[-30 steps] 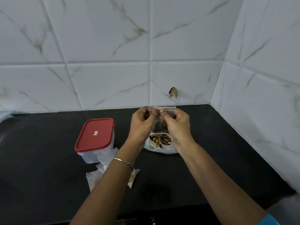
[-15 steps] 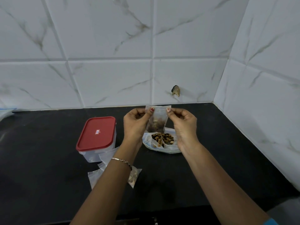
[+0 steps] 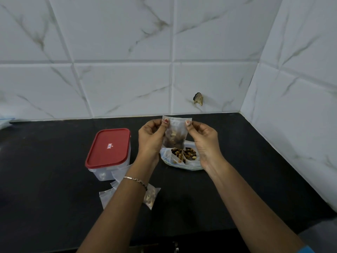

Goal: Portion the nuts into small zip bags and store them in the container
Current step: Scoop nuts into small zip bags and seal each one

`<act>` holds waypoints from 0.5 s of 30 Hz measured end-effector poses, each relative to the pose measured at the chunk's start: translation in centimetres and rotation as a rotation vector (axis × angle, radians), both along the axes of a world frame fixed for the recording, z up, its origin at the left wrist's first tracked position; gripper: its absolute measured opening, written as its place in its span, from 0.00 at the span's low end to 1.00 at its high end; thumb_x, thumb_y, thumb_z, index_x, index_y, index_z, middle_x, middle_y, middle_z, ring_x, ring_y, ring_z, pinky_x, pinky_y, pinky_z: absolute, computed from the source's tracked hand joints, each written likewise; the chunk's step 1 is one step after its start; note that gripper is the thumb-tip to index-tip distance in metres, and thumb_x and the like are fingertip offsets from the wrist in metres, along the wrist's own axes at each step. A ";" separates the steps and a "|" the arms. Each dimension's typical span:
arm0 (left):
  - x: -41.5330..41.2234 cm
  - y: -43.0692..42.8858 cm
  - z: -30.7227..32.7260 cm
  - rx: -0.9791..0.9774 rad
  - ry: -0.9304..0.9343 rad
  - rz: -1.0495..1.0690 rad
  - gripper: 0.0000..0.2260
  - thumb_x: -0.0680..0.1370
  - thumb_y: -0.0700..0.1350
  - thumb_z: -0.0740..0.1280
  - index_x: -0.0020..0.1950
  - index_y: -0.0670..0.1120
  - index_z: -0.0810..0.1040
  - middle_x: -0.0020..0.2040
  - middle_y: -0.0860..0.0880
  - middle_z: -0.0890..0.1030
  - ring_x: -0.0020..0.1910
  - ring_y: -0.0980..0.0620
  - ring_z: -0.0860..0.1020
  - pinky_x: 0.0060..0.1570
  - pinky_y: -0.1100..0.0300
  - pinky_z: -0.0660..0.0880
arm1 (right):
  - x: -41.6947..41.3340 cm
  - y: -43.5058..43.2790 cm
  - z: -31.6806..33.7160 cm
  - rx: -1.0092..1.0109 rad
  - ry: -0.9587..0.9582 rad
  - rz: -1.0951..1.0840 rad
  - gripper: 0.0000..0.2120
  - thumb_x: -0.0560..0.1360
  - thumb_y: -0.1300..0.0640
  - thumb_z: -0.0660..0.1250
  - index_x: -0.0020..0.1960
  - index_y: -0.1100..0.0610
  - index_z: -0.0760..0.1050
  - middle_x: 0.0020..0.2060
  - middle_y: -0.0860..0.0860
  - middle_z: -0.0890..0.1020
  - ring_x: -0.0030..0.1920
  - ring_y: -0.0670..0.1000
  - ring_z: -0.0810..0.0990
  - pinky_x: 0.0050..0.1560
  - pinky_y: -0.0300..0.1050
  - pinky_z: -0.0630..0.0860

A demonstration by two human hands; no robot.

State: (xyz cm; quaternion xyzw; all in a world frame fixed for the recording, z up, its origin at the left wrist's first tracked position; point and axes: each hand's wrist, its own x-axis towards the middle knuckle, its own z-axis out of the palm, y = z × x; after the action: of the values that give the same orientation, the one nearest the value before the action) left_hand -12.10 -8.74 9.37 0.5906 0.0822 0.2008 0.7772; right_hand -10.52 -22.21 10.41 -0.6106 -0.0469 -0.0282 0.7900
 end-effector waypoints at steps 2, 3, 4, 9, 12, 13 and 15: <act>-0.2 0.0 -0.2 -0.004 0.012 -0.005 0.06 0.76 0.44 0.70 0.46 0.41 0.80 0.43 0.43 0.83 0.42 0.48 0.83 0.43 0.54 0.81 | -0.1 0.2 -0.1 -0.001 0.001 0.027 0.04 0.75 0.59 0.71 0.47 0.58 0.82 0.42 0.51 0.85 0.43 0.43 0.84 0.40 0.32 0.77; -0.4 0.0 -0.3 -0.005 0.016 -0.007 0.06 0.76 0.44 0.70 0.47 0.41 0.80 0.44 0.42 0.83 0.43 0.46 0.83 0.45 0.52 0.80 | -0.1 0.3 -0.2 -0.013 0.001 0.035 0.04 0.74 0.59 0.71 0.48 0.58 0.82 0.42 0.51 0.85 0.44 0.44 0.84 0.41 0.34 0.77; -0.6 0.0 -0.5 -0.005 0.020 -0.012 0.07 0.76 0.44 0.70 0.48 0.40 0.80 0.45 0.41 0.83 0.44 0.45 0.83 0.47 0.50 0.80 | 0.0 0.4 -0.4 -0.035 0.003 0.039 0.04 0.74 0.59 0.72 0.48 0.58 0.82 0.43 0.52 0.85 0.46 0.46 0.84 0.42 0.35 0.78; -1.6 0.2 -1.6 -0.035 0.057 -0.049 0.07 0.76 0.45 0.70 0.45 0.41 0.81 0.45 0.38 0.83 0.44 0.43 0.83 0.46 0.50 0.80 | -0.4 1.2 -1.7 -0.146 0.020 0.009 0.06 0.76 0.58 0.69 0.51 0.60 0.81 0.45 0.54 0.85 0.46 0.48 0.83 0.39 0.35 0.78; -2.4 0.5 -2.5 -0.058 0.083 -0.092 0.06 0.76 0.44 0.70 0.44 0.42 0.81 0.44 0.39 0.83 0.43 0.44 0.82 0.44 0.53 0.80 | -1.0 1.6 -2.7 -0.166 0.049 0.033 0.07 0.78 0.57 0.66 0.52 0.60 0.80 0.44 0.52 0.85 0.43 0.44 0.84 0.37 0.35 0.78; -2.6 0.6 -2.9 -0.050 0.089 -0.100 0.06 0.75 0.44 0.71 0.45 0.42 0.81 0.44 0.40 0.83 0.43 0.45 0.82 0.44 0.53 0.80 | -1.2 1.7 -3.2 -0.173 0.059 0.042 0.08 0.79 0.57 0.66 0.53 0.59 0.80 0.44 0.51 0.85 0.44 0.44 0.84 0.37 0.35 0.78; -3.2 0.8 -3.6 -0.020 0.109 -0.098 0.07 0.75 0.43 0.72 0.47 0.41 0.81 0.45 0.40 0.84 0.44 0.45 0.82 0.44 0.53 0.80 | -1.6 1.8 -4.2 -0.169 0.095 0.075 0.08 0.79 0.56 0.65 0.54 0.58 0.79 0.46 0.52 0.85 0.47 0.46 0.83 0.40 0.36 0.79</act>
State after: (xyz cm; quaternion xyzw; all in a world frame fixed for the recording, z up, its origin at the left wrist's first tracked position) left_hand -15.26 -7.91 5.75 0.5961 0.0974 0.1295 0.7864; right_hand -12.08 -20.44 6.20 -0.6737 -0.0347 0.0345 0.7374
